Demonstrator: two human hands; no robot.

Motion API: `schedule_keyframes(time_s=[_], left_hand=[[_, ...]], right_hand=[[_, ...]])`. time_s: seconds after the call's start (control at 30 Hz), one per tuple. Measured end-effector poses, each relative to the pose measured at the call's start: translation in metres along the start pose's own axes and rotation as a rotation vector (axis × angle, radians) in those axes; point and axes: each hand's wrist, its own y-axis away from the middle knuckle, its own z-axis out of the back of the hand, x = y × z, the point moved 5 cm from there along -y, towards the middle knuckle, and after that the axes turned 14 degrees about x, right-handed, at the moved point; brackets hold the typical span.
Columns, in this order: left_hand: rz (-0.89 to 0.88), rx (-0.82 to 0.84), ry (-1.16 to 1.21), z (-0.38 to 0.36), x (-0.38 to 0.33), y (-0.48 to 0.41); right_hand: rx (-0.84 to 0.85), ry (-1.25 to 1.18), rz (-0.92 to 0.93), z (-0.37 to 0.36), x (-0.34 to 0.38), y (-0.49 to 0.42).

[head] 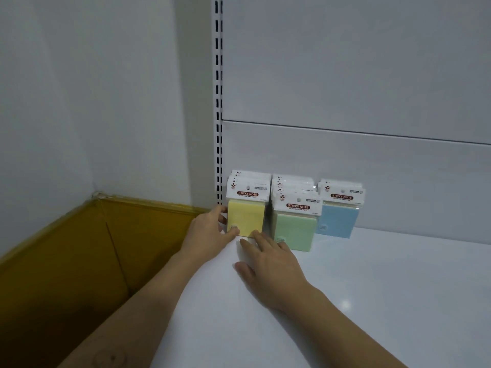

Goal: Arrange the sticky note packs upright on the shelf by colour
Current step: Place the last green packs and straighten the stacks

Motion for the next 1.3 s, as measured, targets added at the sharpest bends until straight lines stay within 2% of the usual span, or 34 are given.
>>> schedule_keyframes(time_s=[0.23,0.57,0.67,0.77,0.87,1.13,1.3], left_hand=[[-0.026,-0.031,-0.006,0.007,-0.005,0.006],[-0.016,-0.225,-0.074,0.025,-0.015,0.014],[-0.038,-0.246,-0.145,0.028,-0.017,0.016],[-0.156,-0.300,-0.293,0.032,-0.029,0.019],[-0.299,-0.278,-0.484,0.024,-0.040,0.017],[-0.319,-0.198,-0.649,0.021,-0.054,0.008],[-0.322,-0.235,-0.692,0.019,-0.056,0.007]], right_hand=[[-0.049,0.008,0.002,0.005,0.003,0.002],[-0.207,-0.043,0.010,0.019,0.005,0.009],[-0.308,-0.022,-0.020,0.025,0.001,0.010],[-0.371,-0.008,-0.018,0.031,-0.004,0.010],[-0.433,-0.026,-0.011,0.035,-0.010,0.013],[-0.600,-0.031,0.000,0.052,-0.020,0.024],[-0.708,-0.145,-0.194,0.070,-0.049,0.032]])
